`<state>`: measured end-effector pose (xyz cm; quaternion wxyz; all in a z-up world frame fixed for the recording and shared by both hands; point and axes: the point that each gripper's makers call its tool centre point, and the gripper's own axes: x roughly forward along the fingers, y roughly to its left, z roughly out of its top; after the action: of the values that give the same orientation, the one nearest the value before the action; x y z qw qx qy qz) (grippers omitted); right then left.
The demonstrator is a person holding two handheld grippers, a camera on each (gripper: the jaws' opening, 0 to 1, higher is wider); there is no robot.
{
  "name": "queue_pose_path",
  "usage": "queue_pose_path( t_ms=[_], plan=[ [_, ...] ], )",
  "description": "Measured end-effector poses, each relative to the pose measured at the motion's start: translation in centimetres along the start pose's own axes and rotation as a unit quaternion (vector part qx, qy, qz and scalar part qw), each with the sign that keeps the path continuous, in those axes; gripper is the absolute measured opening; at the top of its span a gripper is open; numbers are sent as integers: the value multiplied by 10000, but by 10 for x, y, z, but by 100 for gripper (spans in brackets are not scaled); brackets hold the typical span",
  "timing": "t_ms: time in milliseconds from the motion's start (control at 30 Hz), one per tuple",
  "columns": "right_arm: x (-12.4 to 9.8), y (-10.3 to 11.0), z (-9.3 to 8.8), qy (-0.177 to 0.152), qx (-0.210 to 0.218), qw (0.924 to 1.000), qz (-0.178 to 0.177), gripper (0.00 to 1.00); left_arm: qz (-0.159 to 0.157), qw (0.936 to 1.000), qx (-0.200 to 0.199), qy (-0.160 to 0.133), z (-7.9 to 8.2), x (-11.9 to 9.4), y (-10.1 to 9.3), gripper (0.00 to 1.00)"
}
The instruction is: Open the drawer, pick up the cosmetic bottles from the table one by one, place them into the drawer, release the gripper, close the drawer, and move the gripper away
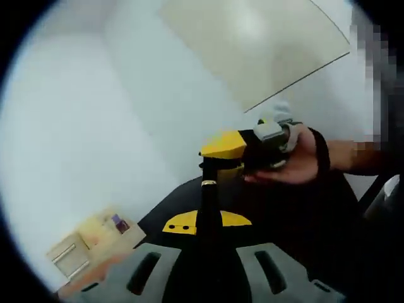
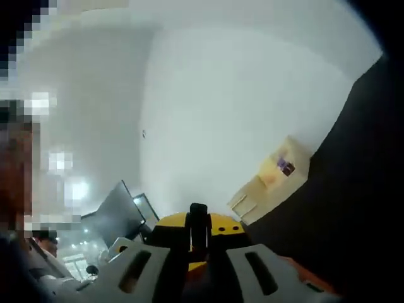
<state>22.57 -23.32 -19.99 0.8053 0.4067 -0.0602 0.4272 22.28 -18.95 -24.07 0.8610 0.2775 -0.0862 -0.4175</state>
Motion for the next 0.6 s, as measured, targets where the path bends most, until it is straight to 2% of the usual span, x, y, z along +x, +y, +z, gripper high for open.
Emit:
queue_pose_path(
  t_ms=[133, 233, 367, 600],
  plan=[
    [2, 0, -3, 61, -378, 9992, -128, 7, 107, 9995, 29, 298, -9, 8, -5, 7],
    [3, 0, -5, 159, -903, 9954, -269, 7, 256, 9979, -82, 581, -17, 13, -3, 8],
    [5, 0, -12, 335, -1555, 9861, -469, 7, 240, 9978, -171, 588, -14, 15, -5, 10],
    [7, 1, -17, 438, -1865, 9801, -521, 7, 269, 9975, -275, 598, -15, 11, -4, 12]
  ],
)
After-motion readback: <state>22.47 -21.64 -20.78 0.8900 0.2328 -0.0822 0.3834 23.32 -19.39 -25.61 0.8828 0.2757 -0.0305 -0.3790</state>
